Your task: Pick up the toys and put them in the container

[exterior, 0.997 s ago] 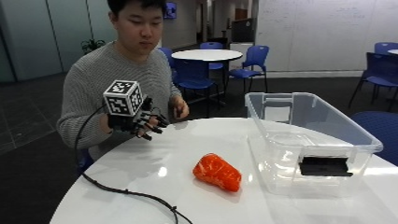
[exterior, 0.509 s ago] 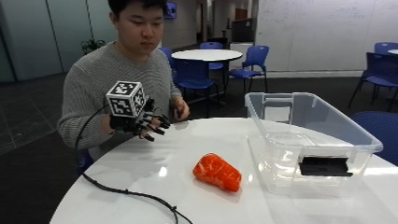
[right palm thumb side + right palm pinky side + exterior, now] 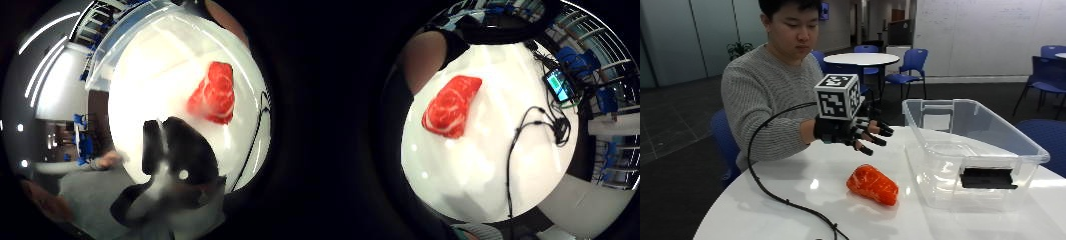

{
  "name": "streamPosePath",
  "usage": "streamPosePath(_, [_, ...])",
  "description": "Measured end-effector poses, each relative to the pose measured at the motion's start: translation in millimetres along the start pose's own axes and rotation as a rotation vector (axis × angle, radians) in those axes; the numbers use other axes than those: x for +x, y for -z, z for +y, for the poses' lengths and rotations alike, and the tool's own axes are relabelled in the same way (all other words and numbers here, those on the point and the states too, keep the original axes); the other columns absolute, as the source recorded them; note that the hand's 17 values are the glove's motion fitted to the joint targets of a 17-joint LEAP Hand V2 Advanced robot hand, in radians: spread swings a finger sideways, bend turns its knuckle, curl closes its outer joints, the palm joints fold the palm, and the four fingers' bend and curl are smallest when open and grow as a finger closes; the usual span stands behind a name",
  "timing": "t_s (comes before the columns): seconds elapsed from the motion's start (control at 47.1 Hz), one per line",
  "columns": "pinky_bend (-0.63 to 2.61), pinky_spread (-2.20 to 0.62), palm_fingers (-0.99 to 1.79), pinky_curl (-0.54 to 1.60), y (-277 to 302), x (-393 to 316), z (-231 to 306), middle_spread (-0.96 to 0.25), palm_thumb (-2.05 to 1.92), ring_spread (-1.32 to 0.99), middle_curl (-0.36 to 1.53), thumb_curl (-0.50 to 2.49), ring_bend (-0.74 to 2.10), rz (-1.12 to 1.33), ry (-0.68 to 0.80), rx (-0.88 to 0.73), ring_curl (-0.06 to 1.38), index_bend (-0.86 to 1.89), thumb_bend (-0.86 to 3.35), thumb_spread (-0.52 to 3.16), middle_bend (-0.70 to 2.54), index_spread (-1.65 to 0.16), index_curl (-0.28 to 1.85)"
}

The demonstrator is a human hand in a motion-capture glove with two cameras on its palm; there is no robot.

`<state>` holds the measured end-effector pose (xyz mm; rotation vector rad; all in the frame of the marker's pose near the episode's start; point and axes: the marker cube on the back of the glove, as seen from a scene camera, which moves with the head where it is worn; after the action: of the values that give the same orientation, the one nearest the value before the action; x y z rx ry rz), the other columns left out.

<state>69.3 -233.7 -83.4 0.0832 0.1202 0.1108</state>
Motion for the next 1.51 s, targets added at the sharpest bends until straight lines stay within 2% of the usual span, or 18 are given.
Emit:
streamPosePath(0.17, [0.75, 0.02, 0.03, 0.33, -23, 3, -23, -0.19, -0.02, -0.21, 0.21, 0.17, 0.42, 0.010, -0.019, -0.053, 0.21, 0.18, -0.02, 1.42, 0.17, -0.39, 0.31])
streamPosePath(0.445, [0.80, 0.02, -0.03, 0.34, -115, 10, -25, -0.19, -0.01, -0.20, 0.24, 0.20, 0.41, 0.014, -0.083, -0.276, 0.22, 0.18, -0.01, 1.42, 0.16, -0.38, 0.33])
streamPosePath(0.53, [0.86, 0.02, -0.10, 0.36, -138, 9, -23, -0.18, -0.01, -0.17, 0.24, 0.21, 0.31, 0.005, -0.097, -0.307, 0.21, 0.19, -0.01, 1.40, 0.14, -0.38, 0.34])
streamPosePath(0.615, [0.92, 0.01, -0.18, 0.37, -145, 7, -22, -0.17, 0.01, -0.14, 0.22, 0.23, 0.16, 0.025, -0.101, -0.308, 0.18, 0.22, -0.01, 1.37, 0.08, -0.38, 0.36])
streamPosePath(0.806, [0.95, 0.00, -0.14, 0.38, -143, 7, -26, -0.15, 0.08, -0.10, 0.18, 0.27, 0.15, 0.089, -0.103, -0.302, 0.16, 0.31, 0.00, 1.33, 0.07, -0.39, 0.40])
streamPosePath(0.955, [0.94, -0.02, 0.03, 0.38, -139, 6, -32, -0.15, 0.17, -0.12, 0.17, 0.31, 0.23, 0.164, -0.090, -0.164, 0.19, 0.40, 0.03, 1.36, 0.12, -0.39, 0.44])
streamPosePath(1.018, [0.91, -0.06, 0.27, 0.35, -136, 6, -36, -0.18, 0.24, -0.17, 0.18, 0.33, 0.33, 0.185, -0.080, -0.043, 0.20, 0.42, 0.06, 1.38, 0.20, -0.39, 0.44])
streamPosePath(1.039, [0.95, -0.11, 0.47, 0.35, -136, 7, -37, -0.19, 0.32, -0.21, 0.20, 0.36, 0.41, 0.190, -0.077, -0.011, 0.22, 0.39, 0.11, 1.38, 0.25, -0.38, 0.44])
streamPosePath(1.061, [0.95, -0.14, 0.54, 0.33, -136, 7, -37, -0.20, 0.35, -0.23, 0.21, 0.37, 0.42, 0.193, -0.075, 0.013, 0.20, 0.35, 0.12, 1.38, 0.28, -0.38, 0.42])
streamPosePath(1.082, [1.03, -0.22, 0.78, 0.35, -136, 8, -38, -0.21, 0.44, -0.27, 0.21, 0.41, 0.54, 0.194, -0.073, 0.028, 0.24, 0.32, 0.16, 1.36, 0.29, -0.39, 0.42])
streamPosePath(1.146, [1.02, -0.29, 0.82, 0.35, -135, 11, -39, -0.22, 0.50, -0.32, 0.23, 0.45, 0.58, 0.181, -0.072, 0.045, 0.27, 0.30, 0.18, 1.31, 0.29, -0.38, 0.43])
streamPosePath(1.167, [0.96, -0.31, 0.90, 0.34, -134, 12, -39, -0.24, 0.55, -0.35, 0.25, 0.48, 0.59, 0.173, -0.074, 0.046, 0.28, 0.41, 0.19, 1.26, 0.34, -0.38, 0.48])
streamPosePath(1.23, [0.89, -0.35, 0.96, 0.35, -134, 13, -39, -0.27, 0.61, -0.41, 0.28, 0.53, 0.61, 0.154, -0.077, 0.046, 0.31, 0.48, 0.21, 1.18, 0.42, -0.37, 0.52])
streamPosePath(1.379, [0.85, -0.41, 0.94, 0.36, -128, 7, -36, -0.31, 0.67, -0.50, 0.35, 0.63, 0.63, 0.130, -0.056, 0.016, 0.36, 0.58, 0.21, 1.03, 0.52, -0.33, 0.64])
streamPosePath(1.506, [0.86, -0.43, 0.90, 0.38, -83, -18, -37, -0.33, 0.68, -0.55, 0.39, 0.69, 0.64, 0.071, 0.028, 0.066, 0.39, 0.61, 0.20, 0.93, 0.56, -0.30, 0.71])
